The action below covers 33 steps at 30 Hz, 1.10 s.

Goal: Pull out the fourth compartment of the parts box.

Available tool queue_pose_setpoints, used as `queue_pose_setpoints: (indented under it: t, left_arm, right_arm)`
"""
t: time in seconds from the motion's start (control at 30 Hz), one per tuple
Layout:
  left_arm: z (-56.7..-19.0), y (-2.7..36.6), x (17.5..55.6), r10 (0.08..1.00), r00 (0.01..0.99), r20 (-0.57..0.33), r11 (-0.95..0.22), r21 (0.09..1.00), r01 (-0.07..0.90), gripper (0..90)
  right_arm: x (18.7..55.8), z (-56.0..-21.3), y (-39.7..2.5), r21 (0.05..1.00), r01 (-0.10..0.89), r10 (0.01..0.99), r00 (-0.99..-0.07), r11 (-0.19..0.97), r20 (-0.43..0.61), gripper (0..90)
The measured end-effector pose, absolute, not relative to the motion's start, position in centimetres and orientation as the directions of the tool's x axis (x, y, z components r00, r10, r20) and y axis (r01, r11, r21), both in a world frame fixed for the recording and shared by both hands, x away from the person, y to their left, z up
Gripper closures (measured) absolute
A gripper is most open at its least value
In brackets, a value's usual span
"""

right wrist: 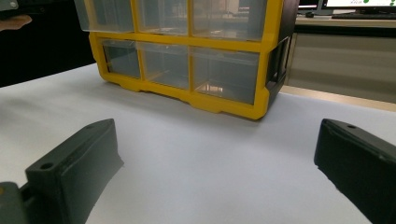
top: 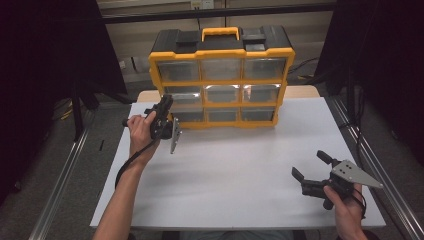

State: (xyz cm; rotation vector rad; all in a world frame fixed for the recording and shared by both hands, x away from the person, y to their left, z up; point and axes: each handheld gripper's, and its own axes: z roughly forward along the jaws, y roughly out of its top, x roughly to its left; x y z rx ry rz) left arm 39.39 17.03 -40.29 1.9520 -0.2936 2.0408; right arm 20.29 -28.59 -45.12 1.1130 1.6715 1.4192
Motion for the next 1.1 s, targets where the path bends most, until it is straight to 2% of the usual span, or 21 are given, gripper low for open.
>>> queue_pose_setpoints:
  t: [1.1]
  left_arm:
    - [-40.4, 17.5, 38.0, 0.058, -0.028, 0.998, -0.935, 0.044, -0.351, 79.0]
  right_arm:
    - [20.3, -45.1, -28.6, 0.982, 0.184, 0.910, -0.413, 0.047, 0.034, 0.0]
